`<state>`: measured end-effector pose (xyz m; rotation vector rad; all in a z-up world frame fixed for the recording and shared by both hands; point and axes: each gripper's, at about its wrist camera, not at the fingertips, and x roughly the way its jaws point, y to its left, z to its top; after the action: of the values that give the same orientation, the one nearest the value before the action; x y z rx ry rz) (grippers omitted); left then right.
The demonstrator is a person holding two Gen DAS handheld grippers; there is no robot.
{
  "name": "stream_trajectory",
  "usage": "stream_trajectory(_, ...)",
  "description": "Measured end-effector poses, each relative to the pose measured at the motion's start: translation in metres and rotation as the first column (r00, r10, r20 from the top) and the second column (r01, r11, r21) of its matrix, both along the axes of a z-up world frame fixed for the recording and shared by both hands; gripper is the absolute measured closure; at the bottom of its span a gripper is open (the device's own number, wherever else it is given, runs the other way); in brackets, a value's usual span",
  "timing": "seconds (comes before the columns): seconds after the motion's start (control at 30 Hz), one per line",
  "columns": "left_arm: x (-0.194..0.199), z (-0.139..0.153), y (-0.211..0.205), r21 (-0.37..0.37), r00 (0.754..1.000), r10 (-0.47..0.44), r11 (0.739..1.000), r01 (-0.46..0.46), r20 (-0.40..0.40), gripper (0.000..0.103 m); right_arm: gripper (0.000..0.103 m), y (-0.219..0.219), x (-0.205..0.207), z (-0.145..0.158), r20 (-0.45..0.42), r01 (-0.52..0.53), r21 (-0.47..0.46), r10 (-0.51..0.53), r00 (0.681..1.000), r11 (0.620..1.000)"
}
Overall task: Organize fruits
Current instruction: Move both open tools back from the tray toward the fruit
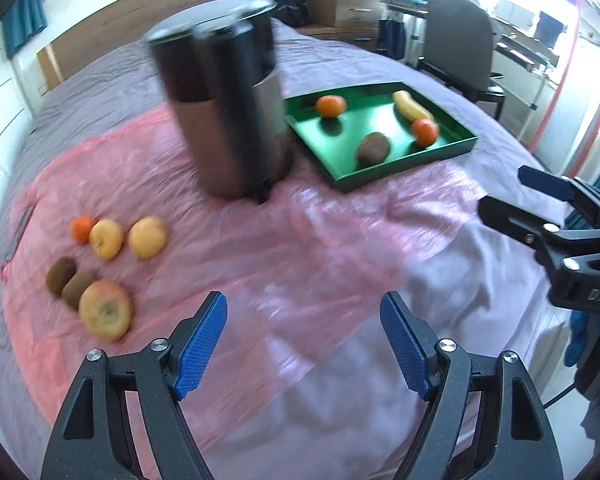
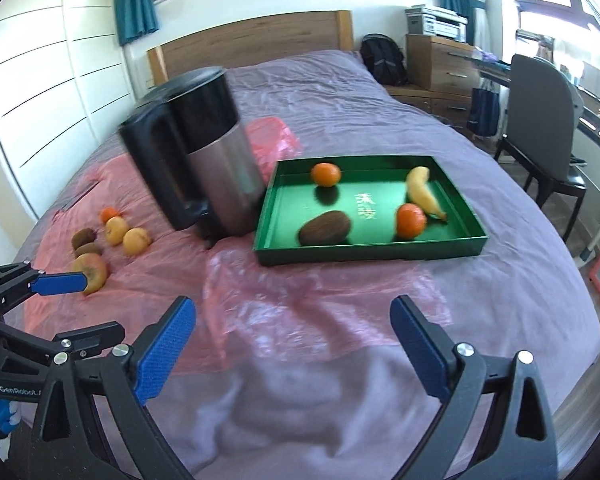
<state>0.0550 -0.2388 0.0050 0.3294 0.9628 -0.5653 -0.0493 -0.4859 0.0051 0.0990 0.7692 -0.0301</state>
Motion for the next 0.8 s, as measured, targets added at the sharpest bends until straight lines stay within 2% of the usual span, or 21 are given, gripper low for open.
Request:
stream_trajectory(0.13, 0.001, -0.009, 0.038, 0.024, 0.998, 0.052, 0.998, -0.051, -0.018, 0.032, 0.000, 0.032, -0.001, -0.003, -0.011, -0.071, -0.001, 0.071, 0.997, 0.997)
stream_trajectory(0.5, -0.002, -0.024, 0.136, -0.005, 0.984, 0.178, 0.984, -0.178, -0.001, 0.033, 0.000, 0.110, 0.014, -0.015, -0.049, -0.237, 0.020, 0.238, 0.970, 0.971)
stream_trajectory(0.8, 0.030, -0.035, 0.220, -0.126, 0.953, 0.299, 0.944, -0.304, -0.054, 0.033, 0.000, 0.184, 0.060, -0.025, -0.072, -0.384, 0.017, 0.384, 0.921, 0.923)
